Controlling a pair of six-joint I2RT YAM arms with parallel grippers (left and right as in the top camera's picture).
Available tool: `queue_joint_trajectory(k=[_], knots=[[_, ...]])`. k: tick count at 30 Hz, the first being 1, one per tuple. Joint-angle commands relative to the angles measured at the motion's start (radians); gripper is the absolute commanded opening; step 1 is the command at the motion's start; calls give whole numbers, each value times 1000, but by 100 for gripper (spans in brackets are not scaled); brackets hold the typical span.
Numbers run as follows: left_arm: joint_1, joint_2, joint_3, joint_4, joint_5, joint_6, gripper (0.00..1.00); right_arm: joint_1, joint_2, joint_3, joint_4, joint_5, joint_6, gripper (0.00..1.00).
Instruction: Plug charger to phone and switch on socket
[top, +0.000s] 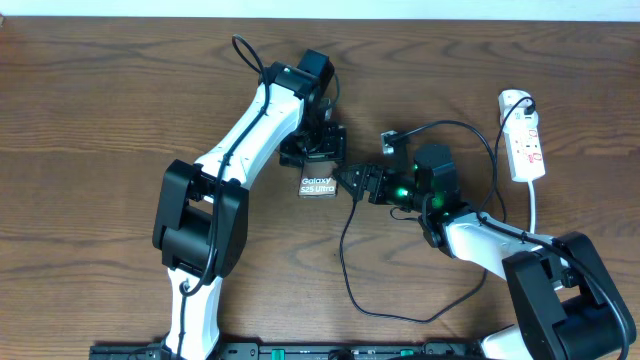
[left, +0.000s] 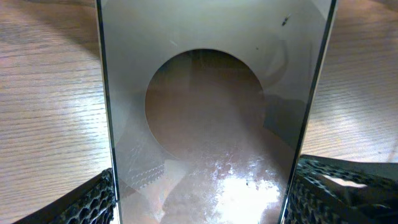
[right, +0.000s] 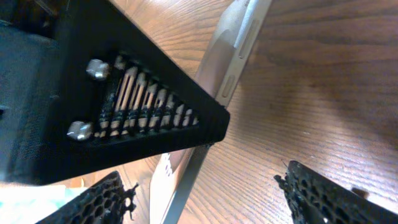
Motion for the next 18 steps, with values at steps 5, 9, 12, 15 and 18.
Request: queue_joint_trajectory(k=[5, 9, 12, 15, 18], knots=[[-4, -21, -1, 3, 55, -3, 80, 13, 11, 13, -7, 67, 65, 70], [-12, -21, -1, 15, 55, 4, 79, 38, 14, 13, -7, 87, 69, 70], [-18, -21, -1, 30, 54, 5, 79, 58, 14, 13, 5, 98, 90, 70], [-26, -21, -1, 37, 54, 7, 79, 64, 14, 13, 19, 124, 111, 66], [-32, -21, -1, 36, 43, 7, 79, 65, 18, 13, 7, 160, 117, 57]])
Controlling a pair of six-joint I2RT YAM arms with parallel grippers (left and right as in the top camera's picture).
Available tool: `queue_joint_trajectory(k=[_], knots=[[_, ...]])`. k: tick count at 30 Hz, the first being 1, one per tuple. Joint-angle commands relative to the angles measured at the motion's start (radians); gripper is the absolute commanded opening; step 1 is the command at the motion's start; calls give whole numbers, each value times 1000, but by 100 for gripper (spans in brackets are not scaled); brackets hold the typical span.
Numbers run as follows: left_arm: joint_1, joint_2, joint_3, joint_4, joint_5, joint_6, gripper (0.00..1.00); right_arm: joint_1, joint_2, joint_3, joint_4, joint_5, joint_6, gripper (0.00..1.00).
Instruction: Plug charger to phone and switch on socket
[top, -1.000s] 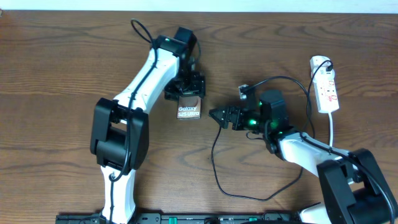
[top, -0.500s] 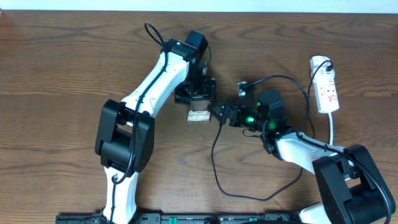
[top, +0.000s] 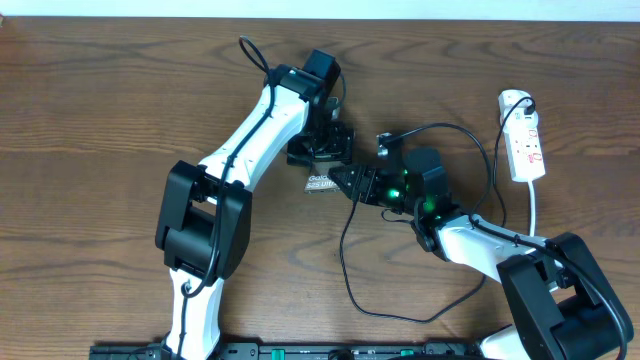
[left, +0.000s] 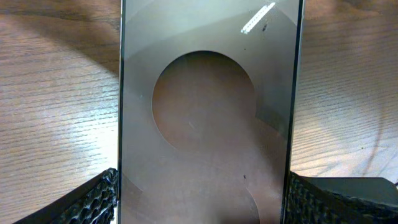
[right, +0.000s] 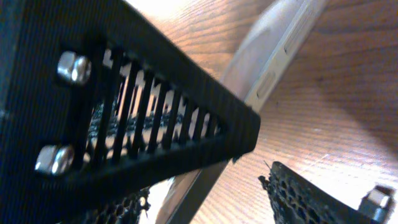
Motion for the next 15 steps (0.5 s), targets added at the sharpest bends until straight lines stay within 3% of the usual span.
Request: queue_joint_trajectory(k=[1, 7, 15], knots=[[-12, -21, -1, 0, 7, 6, 80, 8, 20, 13, -10, 69, 22, 56], [-40, -21, -1, 1, -12, 6, 80, 23, 42, 13, 0, 80, 40, 55], [-58, -21, -1, 0, -145, 6, 80, 31, 42, 13, -12, 78, 3, 53]])
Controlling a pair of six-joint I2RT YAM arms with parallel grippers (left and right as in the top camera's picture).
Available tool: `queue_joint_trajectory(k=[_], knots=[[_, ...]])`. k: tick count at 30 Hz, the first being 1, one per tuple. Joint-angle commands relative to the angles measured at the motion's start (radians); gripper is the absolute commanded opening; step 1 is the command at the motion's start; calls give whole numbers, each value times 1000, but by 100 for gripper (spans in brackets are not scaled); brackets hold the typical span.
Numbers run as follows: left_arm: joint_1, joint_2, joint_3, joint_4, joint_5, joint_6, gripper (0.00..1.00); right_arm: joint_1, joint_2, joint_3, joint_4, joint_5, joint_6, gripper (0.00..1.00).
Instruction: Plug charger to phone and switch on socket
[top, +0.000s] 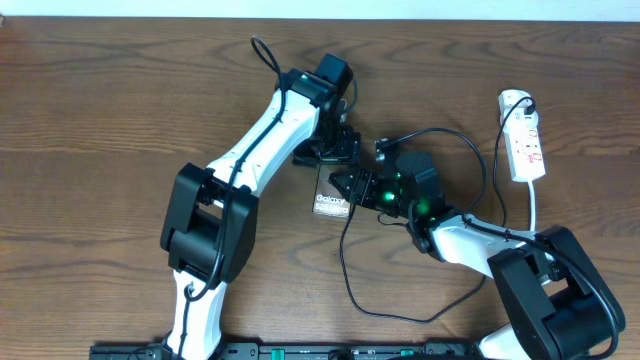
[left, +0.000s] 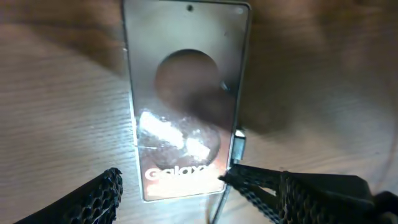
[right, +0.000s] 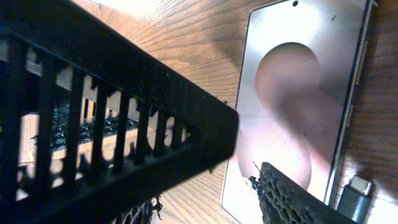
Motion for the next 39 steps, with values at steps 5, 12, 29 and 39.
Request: queue_joint_trajectory(k=[5, 12, 29, 39], knots=[[-1, -20, -1, -13, -88, 9, 80, 4, 4, 13, -37, 23, -69, 56], [-1, -20, -1, -11, -90, 9, 80, -4, -15, 14, -60, 19, -132, 62], [-7, -18, -83, 127, -133, -3, 86, -186, -195, 31, -425, 20, -381, 79], [-25, -13, -181, 240, -133, -2, 95, -185, -195, 31, -434, 49, -391, 90]])
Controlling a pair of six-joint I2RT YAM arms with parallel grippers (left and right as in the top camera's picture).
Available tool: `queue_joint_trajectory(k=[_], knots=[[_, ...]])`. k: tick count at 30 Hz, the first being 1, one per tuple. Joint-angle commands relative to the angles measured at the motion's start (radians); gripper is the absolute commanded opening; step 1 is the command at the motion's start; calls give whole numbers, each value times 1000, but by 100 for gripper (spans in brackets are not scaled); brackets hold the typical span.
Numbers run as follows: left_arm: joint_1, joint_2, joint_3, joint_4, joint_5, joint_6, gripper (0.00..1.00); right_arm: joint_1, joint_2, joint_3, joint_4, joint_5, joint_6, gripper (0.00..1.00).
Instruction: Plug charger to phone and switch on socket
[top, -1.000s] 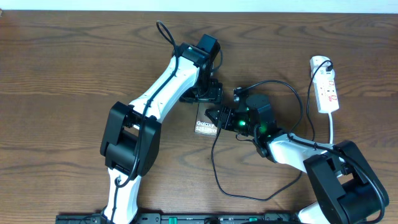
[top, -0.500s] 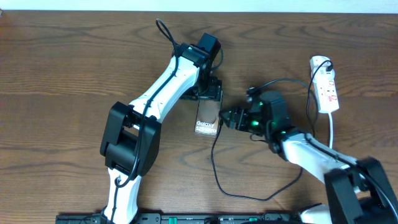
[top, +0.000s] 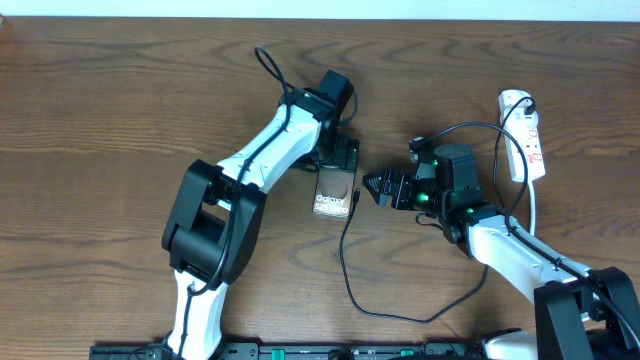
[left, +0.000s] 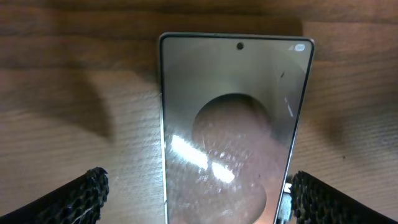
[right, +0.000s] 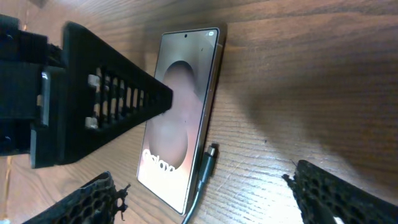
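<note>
The phone (top: 333, 192) lies flat, screen up, showing "Galaxy"; it also shows as the phone (left: 233, 124) and the phone (right: 180, 118). The charger plug (top: 355, 199) lies on the table against the phone's right long edge, seen close as the plug (right: 208, 160). My left gripper (top: 336, 162) hovers over the phone's far end, open, its fingers (left: 81, 199) wide of both edges. My right gripper (top: 384, 188) is open to the right of the plug, holding nothing. The white power strip (top: 527, 146) lies at the far right.
The black charger cable (top: 347, 262) loops from the plug toward the front of the table (top: 100, 120) and back up to the power strip. A second cable arcs over my right arm near the strip.
My right gripper has moved right, away from the phone, and the plug lies beside the phone's edge. The phone lies where it was. My left gripper stays open over it.
At first my left gripper was shut on the phone, holding it tilted off the table, with my right gripper close beside it. Later the phone lay flat, the left gripper open above it, the plug at its edge. Now my right gripper is farther to the right.
</note>
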Motion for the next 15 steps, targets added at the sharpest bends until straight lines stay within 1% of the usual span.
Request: queue_joint_trajectory(k=[1, 7, 11, 15], knots=[[-17, -13, -29, 24, -11, -2, 95, -2, -11, 16, -3, 24, -24, 91], [-56, -12, -82, 82, -11, -2, 96, -2, -11, 15, -13, 50, -24, 99], [-82, -11, -108, 108, -18, -3, 96, -3, -11, 15, -34, 98, -24, 99], [-105, -11, -142, 128, -122, -49, 95, -3, -11, 15, -51, 151, -24, 99]])
